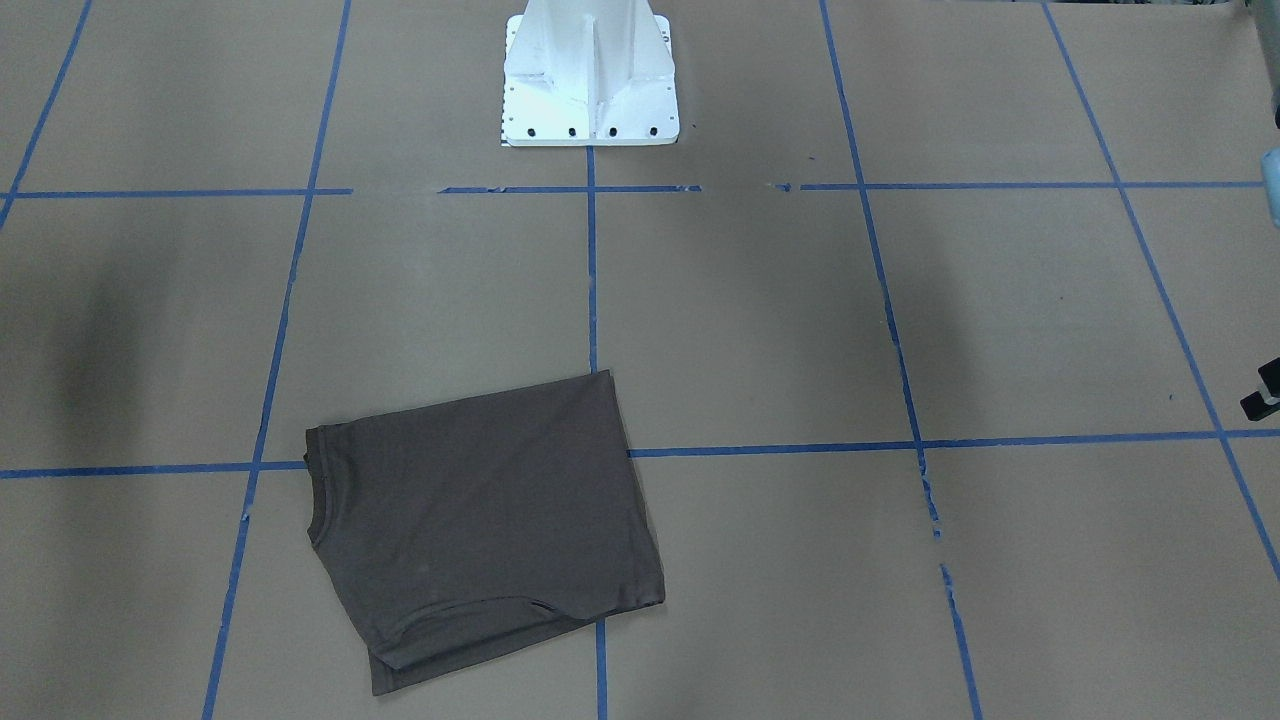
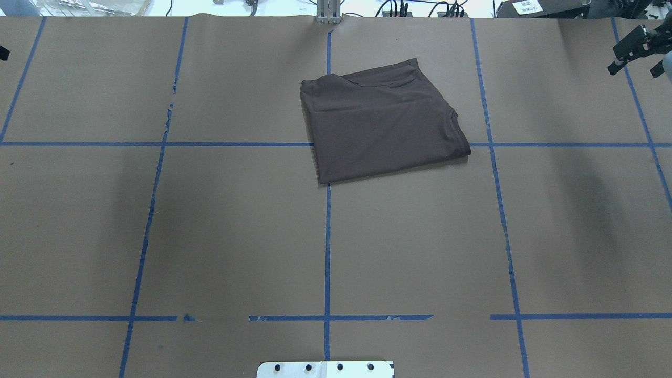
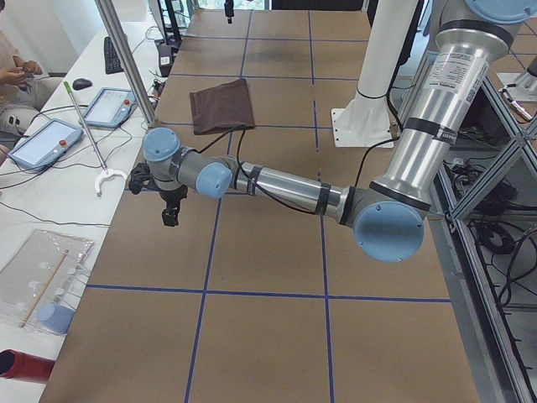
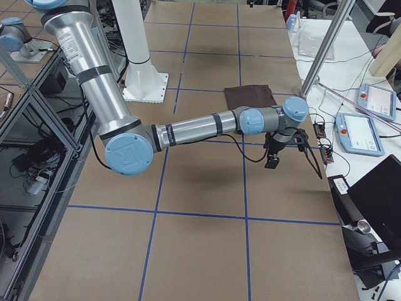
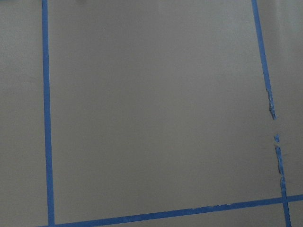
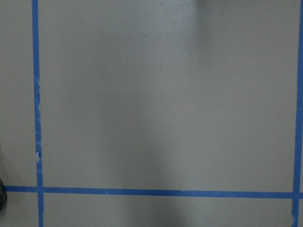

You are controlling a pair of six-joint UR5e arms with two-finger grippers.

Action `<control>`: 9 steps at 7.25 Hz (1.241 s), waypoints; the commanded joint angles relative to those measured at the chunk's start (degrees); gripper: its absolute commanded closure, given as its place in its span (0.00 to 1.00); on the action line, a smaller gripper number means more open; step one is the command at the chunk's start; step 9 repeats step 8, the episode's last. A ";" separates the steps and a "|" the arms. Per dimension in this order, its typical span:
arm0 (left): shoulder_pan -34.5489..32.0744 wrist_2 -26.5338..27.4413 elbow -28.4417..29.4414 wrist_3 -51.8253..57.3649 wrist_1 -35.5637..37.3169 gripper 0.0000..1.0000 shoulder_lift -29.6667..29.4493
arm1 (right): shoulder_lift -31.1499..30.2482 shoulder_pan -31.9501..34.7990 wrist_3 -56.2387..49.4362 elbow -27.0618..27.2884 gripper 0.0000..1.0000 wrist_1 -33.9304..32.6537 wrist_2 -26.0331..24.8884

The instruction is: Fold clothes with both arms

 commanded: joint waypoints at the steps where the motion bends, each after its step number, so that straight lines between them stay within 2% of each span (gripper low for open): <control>1: 0.00 -0.02 -0.18 0.09 -0.50 0.00 0.54 | -0.05 0.16 0.07 0.04 0.00 -0.01 0.02; 9: -0.09 -0.20 -1.94 0.00 -1.65 0.00 0.72 | -0.75 0.33 -0.02 0.04 0.00 0.34 0.02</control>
